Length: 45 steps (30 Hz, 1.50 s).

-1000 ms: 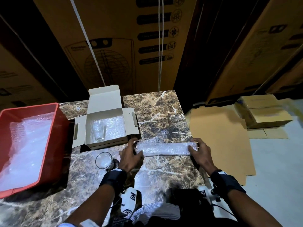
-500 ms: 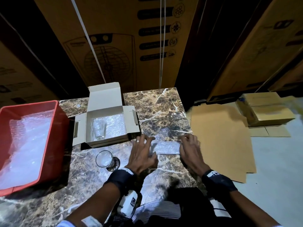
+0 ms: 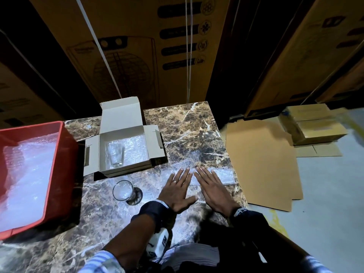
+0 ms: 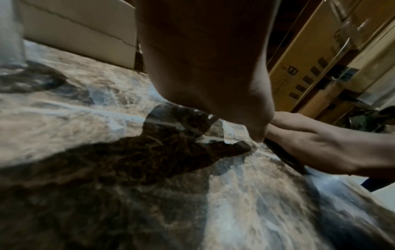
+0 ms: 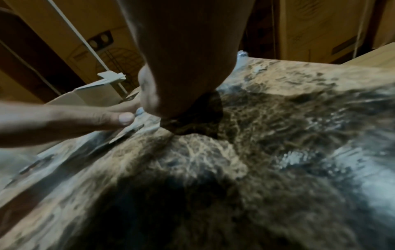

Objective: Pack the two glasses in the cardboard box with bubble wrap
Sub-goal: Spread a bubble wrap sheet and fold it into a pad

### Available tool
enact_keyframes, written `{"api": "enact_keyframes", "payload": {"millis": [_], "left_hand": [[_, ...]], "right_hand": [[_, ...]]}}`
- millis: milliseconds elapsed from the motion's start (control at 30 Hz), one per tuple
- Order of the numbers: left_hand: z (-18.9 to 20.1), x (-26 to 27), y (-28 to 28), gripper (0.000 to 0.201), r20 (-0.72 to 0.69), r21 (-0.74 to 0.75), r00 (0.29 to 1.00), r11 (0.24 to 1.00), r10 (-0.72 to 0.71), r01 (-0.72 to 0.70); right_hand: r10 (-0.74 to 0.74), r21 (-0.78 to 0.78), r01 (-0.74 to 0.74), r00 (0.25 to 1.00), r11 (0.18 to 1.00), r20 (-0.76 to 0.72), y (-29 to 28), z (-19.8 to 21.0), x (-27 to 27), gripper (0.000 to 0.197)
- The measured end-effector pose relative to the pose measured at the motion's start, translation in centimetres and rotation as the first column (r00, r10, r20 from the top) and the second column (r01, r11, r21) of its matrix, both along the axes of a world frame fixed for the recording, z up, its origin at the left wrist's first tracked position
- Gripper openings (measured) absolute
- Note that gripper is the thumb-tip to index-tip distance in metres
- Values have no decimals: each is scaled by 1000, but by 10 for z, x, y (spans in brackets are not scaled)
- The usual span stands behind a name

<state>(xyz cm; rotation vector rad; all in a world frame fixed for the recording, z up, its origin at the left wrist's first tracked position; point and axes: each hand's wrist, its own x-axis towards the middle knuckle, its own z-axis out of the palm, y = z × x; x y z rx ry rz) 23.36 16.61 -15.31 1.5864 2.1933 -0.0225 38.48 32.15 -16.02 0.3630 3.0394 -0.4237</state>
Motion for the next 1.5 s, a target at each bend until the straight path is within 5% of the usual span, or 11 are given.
{"api": "enact_keyframes", "payload": {"millis": [900, 1067, 1300, 1500], "left_hand": [[9, -33, -62, 96, -39, 5, 988, 989, 149, -149], [20, -31, -51, 98, -60, 15, 989, 991, 133, -133], [27, 5, -26, 80, -29, 148, 991, 981, 132, -126], [28, 36, -15, 57, -43, 265, 998, 964, 49, -36]], "right_hand": [[-359, 76, 352, 923, 933, 137, 20, 2, 42, 94], [-263, 77, 256, 959, 963, 101, 41, 9, 49, 81], [-241, 288, 234, 970, 929, -10, 30, 23, 40, 39], [-341, 297, 322, 940, 899, 10, 0, 37, 47, 41]]}}
